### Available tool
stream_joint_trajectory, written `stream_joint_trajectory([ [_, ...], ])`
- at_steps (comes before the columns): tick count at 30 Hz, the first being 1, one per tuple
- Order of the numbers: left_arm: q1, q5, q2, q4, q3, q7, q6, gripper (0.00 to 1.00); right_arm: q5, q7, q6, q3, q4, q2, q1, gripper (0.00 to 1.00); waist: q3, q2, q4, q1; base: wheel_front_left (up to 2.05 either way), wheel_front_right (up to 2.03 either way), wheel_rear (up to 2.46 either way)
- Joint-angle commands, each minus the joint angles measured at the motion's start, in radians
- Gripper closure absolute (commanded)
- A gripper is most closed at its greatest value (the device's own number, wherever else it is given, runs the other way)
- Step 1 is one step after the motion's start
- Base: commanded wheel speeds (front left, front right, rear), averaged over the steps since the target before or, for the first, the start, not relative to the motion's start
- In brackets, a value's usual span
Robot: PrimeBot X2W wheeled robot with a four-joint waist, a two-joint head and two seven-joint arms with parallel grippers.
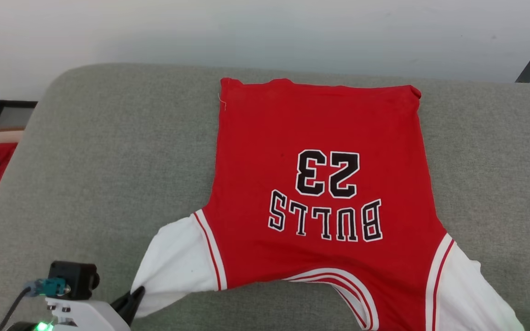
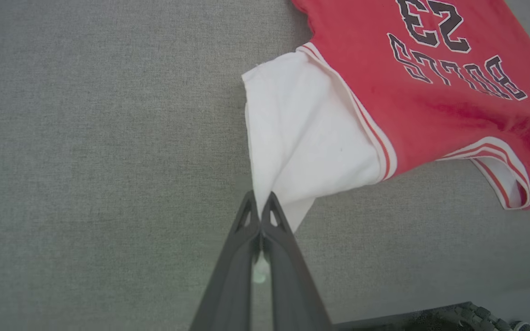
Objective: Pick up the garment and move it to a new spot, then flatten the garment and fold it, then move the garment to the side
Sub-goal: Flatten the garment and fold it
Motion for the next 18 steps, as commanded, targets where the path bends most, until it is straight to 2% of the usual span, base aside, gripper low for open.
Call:
stream_joint_trajectory([
  [1, 0.013, -0.006, 0.008, -0.010, 0.002, 0.002, 0.012, 1.00, -0.002, 0.017, -0.001, -0.014, -0.007, 0.005, 0.016, 1.00, 0.005, 0.0000, 0.001, -0.0001, 0.00, 0.00, 0.00],
  [5, 0.015, -0.006, 0.010, -0.026, 0.001, 0.005, 0.019, 1.00, -0.011, 0.032, -0.001, -0.027, -0.033, 0.015, 0.005, 1.00, 0.011, 0.0000, 0.004, -0.0001, 0.00, 0.00, 0.00],
  [6, 0.014, -0.003, 0.007, -0.029, 0.000, 0.005, 0.018, 1.00, -0.017, 0.026, -0.001, -0.029, -0.040, 0.017, -0.004, 0.96, 0.012, 0.0000, 0.005, -0.0001, 0.00, 0.00, 0.00],
  [7, 0.011, -0.001, 0.005, -0.031, -0.001, 0.005, 0.016, 1.00, -0.021, 0.020, -0.001, -0.029, -0.048, 0.016, -0.011, 0.60, 0.013, 0.0000, 0.006, -0.0001, 0.00, 0.00, 0.00],
  [8, 0.009, 0.001, 0.003, -0.031, -0.003, 0.005, 0.014, 1.00, -0.025, 0.019, -0.001, -0.027, -0.053, 0.013, -0.014, 0.29, 0.014, 0.0000, 0.007, -0.0001, 0.00, 0.00, 0.00],
  [9, 0.006, 0.004, 0.001, -0.032, -0.004, 0.007, 0.012, 1.00, -0.026, 0.022, -0.001, -0.024, -0.059, 0.012, -0.017, 0.07, 0.016, 0.0000, 0.008, -0.0001, 0.00, 0.00, 0.00],
  [10, 0.003, 0.007, -0.002, -0.033, -0.005, 0.006, 0.009, 1.00, -0.028, 0.023, -0.001, -0.024, -0.068, 0.009, -0.025, 0.00, 0.017, 0.0000, 0.009, -0.0001, 0.00, 0.00, 0.00],
  [18, -0.017, 0.031, -0.030, -0.020, -0.009, -0.018, -0.012, 1.00, -0.059, -0.003, -0.001, -0.025, -0.132, -0.039, -0.170, 0.00, 0.047, 0.0000, 0.027, -0.0001, 0.00, 0.00, 0.00],
])
